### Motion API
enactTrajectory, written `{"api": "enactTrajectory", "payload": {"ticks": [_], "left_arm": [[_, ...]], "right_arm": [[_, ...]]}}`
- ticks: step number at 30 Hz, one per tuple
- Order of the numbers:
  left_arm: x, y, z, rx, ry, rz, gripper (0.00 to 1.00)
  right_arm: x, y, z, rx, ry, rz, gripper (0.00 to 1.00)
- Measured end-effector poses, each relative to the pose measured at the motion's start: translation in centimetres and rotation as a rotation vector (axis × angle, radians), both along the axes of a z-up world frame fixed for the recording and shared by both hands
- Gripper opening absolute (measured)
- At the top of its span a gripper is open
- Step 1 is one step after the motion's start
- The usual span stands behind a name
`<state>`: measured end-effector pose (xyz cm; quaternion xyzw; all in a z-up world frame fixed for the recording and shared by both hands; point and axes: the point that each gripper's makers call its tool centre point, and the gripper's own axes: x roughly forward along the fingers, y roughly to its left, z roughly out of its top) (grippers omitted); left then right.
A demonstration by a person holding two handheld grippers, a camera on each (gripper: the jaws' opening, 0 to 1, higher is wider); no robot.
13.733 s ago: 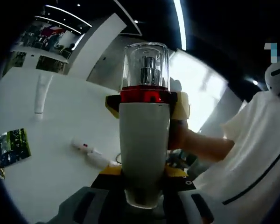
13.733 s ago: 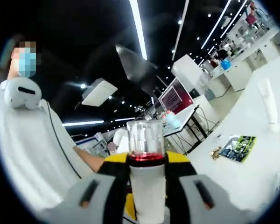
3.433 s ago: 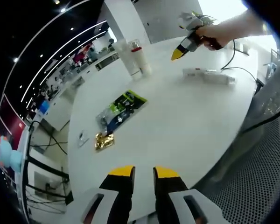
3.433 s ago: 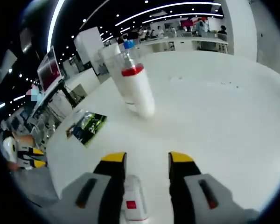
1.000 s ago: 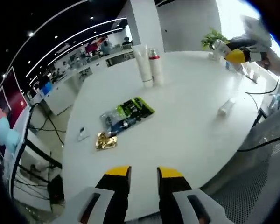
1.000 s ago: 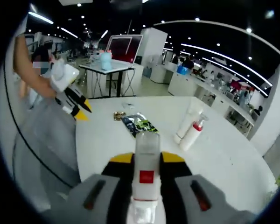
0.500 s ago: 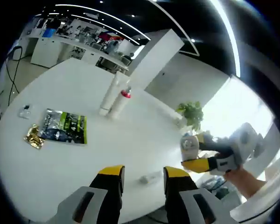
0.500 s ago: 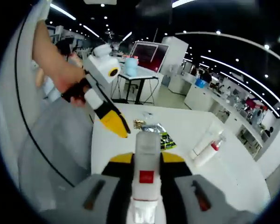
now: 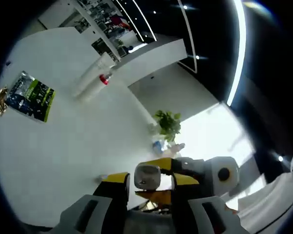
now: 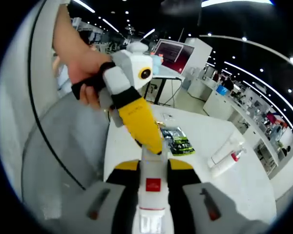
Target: Arrange the skincare products in the storage area until every visible bottle or jar stands upright without overlapping.
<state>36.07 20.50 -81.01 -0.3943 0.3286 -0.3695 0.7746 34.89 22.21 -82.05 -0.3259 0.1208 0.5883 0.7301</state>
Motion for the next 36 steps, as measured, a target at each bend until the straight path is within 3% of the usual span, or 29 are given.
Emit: {"api": "enactTrajectory", "payload": {"ticks": [2, 10, 13, 15, 18, 19, 22, 27, 29, 30, 32, 34, 35, 36], "left_arm": [[-0.8, -0.3, -0.5, 0.016, 0.016, -0.04, 0.26], [-1.8, -0.1, -1.5, 0.028, 0.078, -0.031, 0.22], [-1.7, 0.1, -1.6, 0.026, 0.082, -0.017, 0.22], [-1.5, 0.2, -1.4, 0.022, 0.074, -0.006, 0.22], [-0.6, 0.8, -0.5, -0.048, 0.086, 0.054, 0.22], [-0.4, 1.1, -0.1, -0.081, 0.091, 0.069, 0.22], [0.0, 1.9, 0.1, -0.097, 0.085, 0.091, 0.22], [0.8, 3.1, 0.8, -0.17, 0.093, 0.158, 0.22], [1.0, 3.3, 1.3, -0.202, 0.089, 0.183, 0.22], [1.0, 3.3, 1.5, -0.222, 0.088, 0.188, 0.22], [1.4, 3.5, 2.2, -0.276, 0.087, 0.214, 0.22], [1.6, 3.7, 2.7, -0.343, 0.087, 0.233, 0.22], [1.6, 3.6, 3.1, -0.372, 0.085, 0.233, 0.22], [1.6, 3.6, 3.4, -0.388, 0.081, 0.236, 0.22]], "right_arm": [[-0.5, 0.2, -0.2, -0.018, -0.012, 0.03, 0.21], [-1.5, 0.5, -0.8, -0.037, -0.007, 0.09, 0.22], [-1.6, 0.6, -1.0, -0.02, 0.055, 0.06, 0.22], [-1.4, 0.2, -1.3, -0.016, 0.126, -0.008, 0.27], [-0.6, -0.1, -0.6, 0.099, 0.228, -0.107, 0.4], [-0.5, -0.2, -0.4, 0.126, 0.253, -0.122, 0.4], [0.5, -1.4, 0.6, 0.255, 0.344, -0.223, 0.4], [2.2, -3.3, 0.8, 0.371, 0.459, -0.383, 0.43], [2.1, -3.6, 0.4, 0.429, 0.588, -0.421, 0.45], [1.9, -3.8, -0.1, 0.405, 0.607, -0.427, 0.47], [1.5, -3.5, -0.1, 0.441, 0.661, -0.414, 0.47], [0.4, -2.5, 0.9, 0.56, 0.843, -0.39, 0.46], [0.4, -2.2, 1.9, 0.654, 0.924, -0.386, 0.45], [0.5, -2.1, 2.5, 0.709, 0.977, -0.389, 0.42]]}}
